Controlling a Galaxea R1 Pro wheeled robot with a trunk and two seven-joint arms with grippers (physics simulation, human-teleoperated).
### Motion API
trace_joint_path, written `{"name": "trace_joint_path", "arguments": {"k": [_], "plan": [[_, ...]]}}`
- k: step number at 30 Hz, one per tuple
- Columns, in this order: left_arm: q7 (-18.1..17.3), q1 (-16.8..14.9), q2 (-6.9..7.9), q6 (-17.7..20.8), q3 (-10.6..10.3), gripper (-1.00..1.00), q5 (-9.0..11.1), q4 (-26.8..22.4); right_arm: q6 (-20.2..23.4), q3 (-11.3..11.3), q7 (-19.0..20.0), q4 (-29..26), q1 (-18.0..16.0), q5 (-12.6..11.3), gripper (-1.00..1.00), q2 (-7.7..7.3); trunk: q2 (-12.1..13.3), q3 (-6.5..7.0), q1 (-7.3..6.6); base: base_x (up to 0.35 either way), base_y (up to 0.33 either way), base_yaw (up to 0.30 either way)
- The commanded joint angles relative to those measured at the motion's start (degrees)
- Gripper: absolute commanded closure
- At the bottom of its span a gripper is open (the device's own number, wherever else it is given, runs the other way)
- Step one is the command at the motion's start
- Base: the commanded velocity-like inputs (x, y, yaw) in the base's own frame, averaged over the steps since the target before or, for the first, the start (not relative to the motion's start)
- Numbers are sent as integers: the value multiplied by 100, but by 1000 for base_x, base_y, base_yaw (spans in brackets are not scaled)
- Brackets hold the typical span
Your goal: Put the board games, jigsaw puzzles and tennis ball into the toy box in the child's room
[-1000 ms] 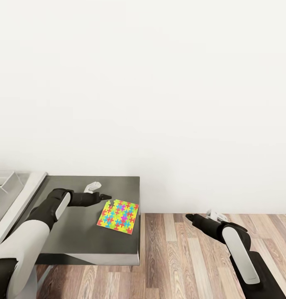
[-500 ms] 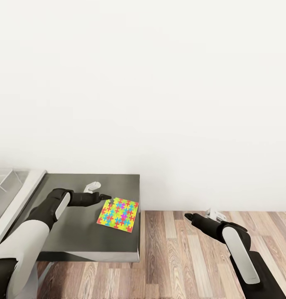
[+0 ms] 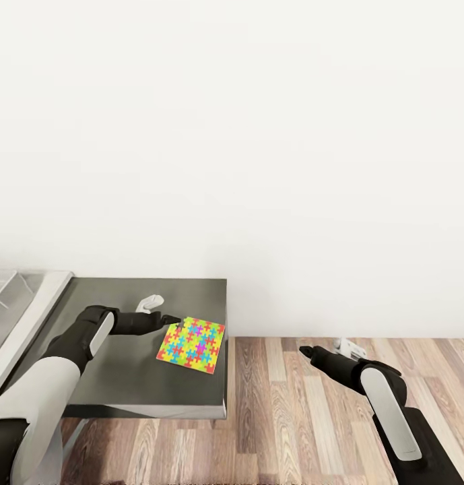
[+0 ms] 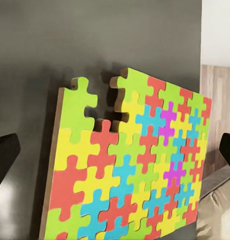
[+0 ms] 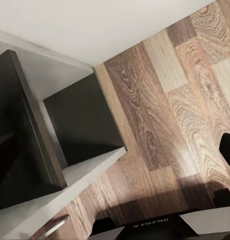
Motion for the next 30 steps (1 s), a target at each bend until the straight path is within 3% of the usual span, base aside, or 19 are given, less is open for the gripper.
{"name": "trace_joint_path", "arguments": {"k": [1, 17, 30], "plan": [[4, -4, 1, 39, -7, -100, 39, -2, 13, 1, -56, -7, -4, -60, -100, -1, -11, -19, 3, 0, 0, 0], [1, -4, 2, 32, -7, -100, 39, -3, 8, 3, -50, -24, 0, -53, -100, -1, -11, -166, 3, 0, 0, 0], [3, -4, -3, 31, -7, -100, 38, -3, 8, 10, -47, -25, 4, -51, -100, -1, -11, -181, 3, 0, -31, 0]]}}
